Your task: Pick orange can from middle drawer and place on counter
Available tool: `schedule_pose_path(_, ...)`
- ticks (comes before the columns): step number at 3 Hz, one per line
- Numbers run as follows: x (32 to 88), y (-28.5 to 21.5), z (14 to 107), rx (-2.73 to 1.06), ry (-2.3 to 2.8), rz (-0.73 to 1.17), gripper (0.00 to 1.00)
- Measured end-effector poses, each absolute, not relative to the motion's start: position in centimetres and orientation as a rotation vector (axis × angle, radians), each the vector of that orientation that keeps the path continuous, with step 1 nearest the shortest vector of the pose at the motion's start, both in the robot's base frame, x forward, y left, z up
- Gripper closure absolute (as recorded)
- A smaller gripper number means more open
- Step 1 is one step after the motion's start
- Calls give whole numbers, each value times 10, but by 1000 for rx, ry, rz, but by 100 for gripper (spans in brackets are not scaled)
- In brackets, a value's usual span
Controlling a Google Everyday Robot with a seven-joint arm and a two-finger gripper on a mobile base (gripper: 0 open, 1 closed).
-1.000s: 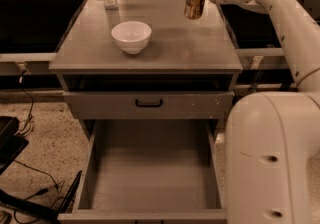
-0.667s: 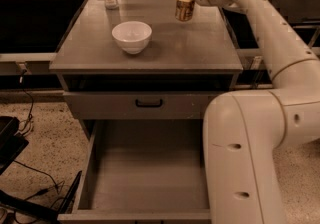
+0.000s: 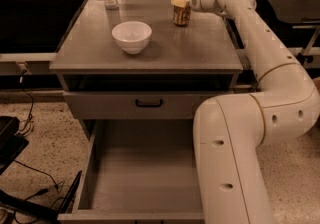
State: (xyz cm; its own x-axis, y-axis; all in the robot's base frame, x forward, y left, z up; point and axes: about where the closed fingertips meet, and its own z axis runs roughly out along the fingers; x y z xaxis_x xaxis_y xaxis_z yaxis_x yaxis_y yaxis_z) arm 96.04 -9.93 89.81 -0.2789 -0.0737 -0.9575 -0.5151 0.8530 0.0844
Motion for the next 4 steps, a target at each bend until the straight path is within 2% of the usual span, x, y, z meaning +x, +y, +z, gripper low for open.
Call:
schedule_pose_path(3,960,-99,898,-445,1821,455,11)
schedule_pose_path(4,960,-98,898,-449,1819,461,0)
